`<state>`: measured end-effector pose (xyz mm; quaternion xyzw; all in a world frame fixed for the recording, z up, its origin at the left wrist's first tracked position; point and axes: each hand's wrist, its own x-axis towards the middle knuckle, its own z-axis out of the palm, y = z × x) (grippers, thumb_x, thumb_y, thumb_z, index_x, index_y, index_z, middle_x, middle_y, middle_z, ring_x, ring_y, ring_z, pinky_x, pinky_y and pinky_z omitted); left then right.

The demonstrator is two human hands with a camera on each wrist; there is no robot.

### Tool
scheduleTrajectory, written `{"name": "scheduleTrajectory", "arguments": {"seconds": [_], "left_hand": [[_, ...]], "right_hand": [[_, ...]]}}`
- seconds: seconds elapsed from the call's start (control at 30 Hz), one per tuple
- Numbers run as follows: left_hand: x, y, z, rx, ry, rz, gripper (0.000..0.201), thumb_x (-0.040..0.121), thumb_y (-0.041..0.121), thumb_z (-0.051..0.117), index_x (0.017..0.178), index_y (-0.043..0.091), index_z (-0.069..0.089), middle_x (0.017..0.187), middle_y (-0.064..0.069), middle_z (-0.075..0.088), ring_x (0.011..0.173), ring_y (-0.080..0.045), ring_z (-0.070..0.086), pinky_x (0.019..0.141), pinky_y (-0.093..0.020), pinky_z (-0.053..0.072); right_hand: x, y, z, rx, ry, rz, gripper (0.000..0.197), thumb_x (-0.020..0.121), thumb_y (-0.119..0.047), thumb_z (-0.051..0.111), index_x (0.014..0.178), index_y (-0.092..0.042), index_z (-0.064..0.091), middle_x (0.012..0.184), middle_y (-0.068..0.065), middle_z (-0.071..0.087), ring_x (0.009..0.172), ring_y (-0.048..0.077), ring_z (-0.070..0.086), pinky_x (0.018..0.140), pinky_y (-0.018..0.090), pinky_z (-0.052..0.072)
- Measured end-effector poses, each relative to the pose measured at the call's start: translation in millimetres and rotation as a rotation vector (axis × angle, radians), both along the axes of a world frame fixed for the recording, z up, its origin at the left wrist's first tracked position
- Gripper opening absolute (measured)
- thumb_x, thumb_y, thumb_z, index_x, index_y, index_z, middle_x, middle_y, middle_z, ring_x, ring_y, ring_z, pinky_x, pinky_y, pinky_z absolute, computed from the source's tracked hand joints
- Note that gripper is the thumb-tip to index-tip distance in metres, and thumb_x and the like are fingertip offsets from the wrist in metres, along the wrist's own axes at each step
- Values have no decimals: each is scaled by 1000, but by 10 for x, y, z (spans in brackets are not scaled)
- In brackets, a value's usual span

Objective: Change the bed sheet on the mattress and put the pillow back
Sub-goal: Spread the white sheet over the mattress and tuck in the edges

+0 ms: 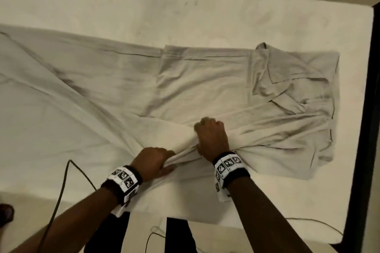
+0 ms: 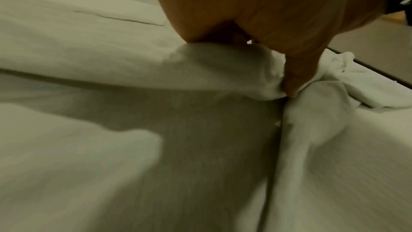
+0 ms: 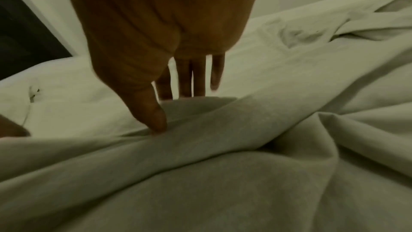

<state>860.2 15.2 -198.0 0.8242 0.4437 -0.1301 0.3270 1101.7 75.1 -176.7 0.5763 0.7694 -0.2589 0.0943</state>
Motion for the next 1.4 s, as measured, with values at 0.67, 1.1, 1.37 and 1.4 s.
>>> {"name": "scheduleTrajectory", "arguments": {"seconds": [0.67, 1.1, 1.37, 1.4], "left_hand": [[-72, 1874, -219, 368, -152, 494, 86, 76, 42, 81, 146, 10, 42, 148, -18, 41, 132, -38, 43, 106, -46, 44], [23, 2427, 9, 444, -20, 250, 33, 76, 25, 81, 99, 8, 65, 86, -17, 63, 79, -40, 61, 65, -43, 46], [-1, 1157, 201, 273, -170, 162, 22, 85, 34, 51, 93, 24, 68, 74, -2, 56, 58, -28, 60, 45, -24, 33], [4, 1004, 237, 262, -185, 149, 27, 83, 33, 50, 98, 25, 71, 75, -1, 56, 57, -26, 59, 44, -23, 33]], "right_hand": [[455, 600, -269, 136, 82, -471, 61, 80, -16, 74, 136, -12, 51, 140, 13, 44, 124, 34, 45, 90, 45, 51], [643, 977, -553, -48, -50, -289, 107, 76, -31, 85, 157, -14, 19, 157, 16, 23, 133, 41, 33, 108, 48, 37], [204, 726, -112, 347, 69, -360, 86, 81, -2, 60, 158, -5, 21, 151, 24, 37, 134, 40, 40, 111, 46, 38], [79, 634, -6, 411, 76, -272, 82, 80, 0, 56, 156, -9, 29, 154, 27, 33, 139, 42, 36, 113, 48, 34]]}}
